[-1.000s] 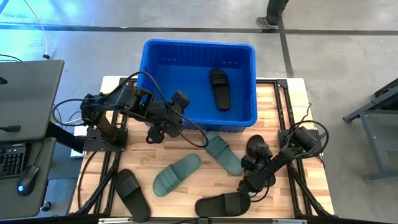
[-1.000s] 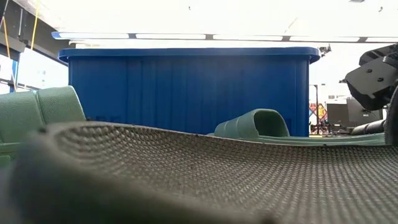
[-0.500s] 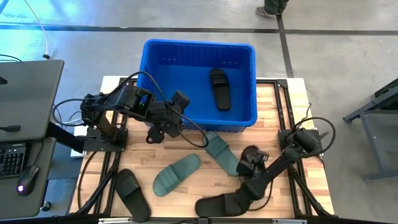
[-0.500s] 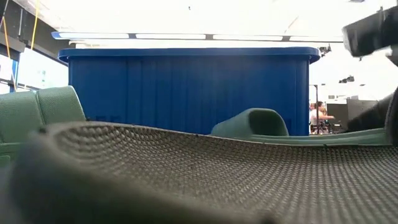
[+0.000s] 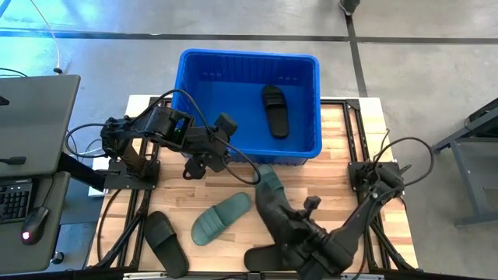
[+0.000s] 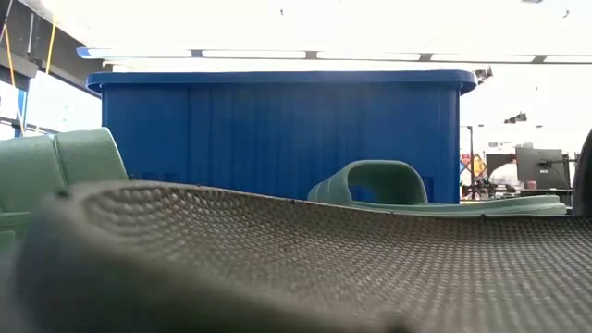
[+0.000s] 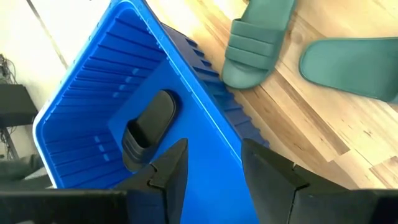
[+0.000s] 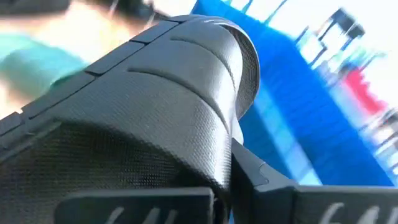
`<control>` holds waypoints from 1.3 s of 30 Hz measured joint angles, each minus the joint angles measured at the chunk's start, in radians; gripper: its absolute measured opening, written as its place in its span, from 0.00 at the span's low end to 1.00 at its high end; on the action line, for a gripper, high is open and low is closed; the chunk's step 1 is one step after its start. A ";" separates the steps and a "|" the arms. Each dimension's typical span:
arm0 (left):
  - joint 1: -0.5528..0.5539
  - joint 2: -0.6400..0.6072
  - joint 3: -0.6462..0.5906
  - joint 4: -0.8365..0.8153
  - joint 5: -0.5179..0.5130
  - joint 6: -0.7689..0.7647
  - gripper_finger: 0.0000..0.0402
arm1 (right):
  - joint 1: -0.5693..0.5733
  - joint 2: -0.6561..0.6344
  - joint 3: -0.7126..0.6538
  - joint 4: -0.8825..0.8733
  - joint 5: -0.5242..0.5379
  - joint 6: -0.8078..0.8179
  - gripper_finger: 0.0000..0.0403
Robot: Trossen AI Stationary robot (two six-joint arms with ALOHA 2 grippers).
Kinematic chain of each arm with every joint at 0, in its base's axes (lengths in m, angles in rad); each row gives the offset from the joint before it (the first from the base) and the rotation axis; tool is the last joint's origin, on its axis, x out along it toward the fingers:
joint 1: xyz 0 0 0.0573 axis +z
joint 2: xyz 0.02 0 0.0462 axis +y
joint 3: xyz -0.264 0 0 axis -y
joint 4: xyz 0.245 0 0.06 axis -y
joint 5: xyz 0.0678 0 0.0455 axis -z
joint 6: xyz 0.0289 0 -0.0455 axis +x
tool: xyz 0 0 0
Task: Pick and place slides into bin
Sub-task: Put the black slide into the blue container
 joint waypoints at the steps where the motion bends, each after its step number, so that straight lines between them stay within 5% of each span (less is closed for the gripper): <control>1: 0.000 0.000 0.000 0.001 0.000 0.000 0.34 | -0.011 0.000 0.013 0.000 0.051 -0.055 0.00; 9: 0.000 0.000 0.000 0.007 -0.024 0.000 0.34 | -0.225 0.000 0.055 -0.004 0.282 -0.358 0.00; 23: 0.000 -0.011 0.000 -0.001 -0.321 0.046 0.34 | -0.843 0.000 0.059 0.089 0.266 -0.649 0.00; 27: 0.000 -0.011 0.000 0.005 -0.351 0.053 0.34 | -0.995 0.000 0.059 0.303 0.120 -0.819 0.00; 34: 0.000 -0.011 0.000 0.004 -0.378 0.053 0.34 | -1.200 0.061 0.059 0.735 -0.389 -1.025 0.00; 39: 0.000 -0.011 0.000 0.002 -0.378 0.053 0.34 | -1.237 0.175 0.058 0.902 -0.466 -1.134 0.00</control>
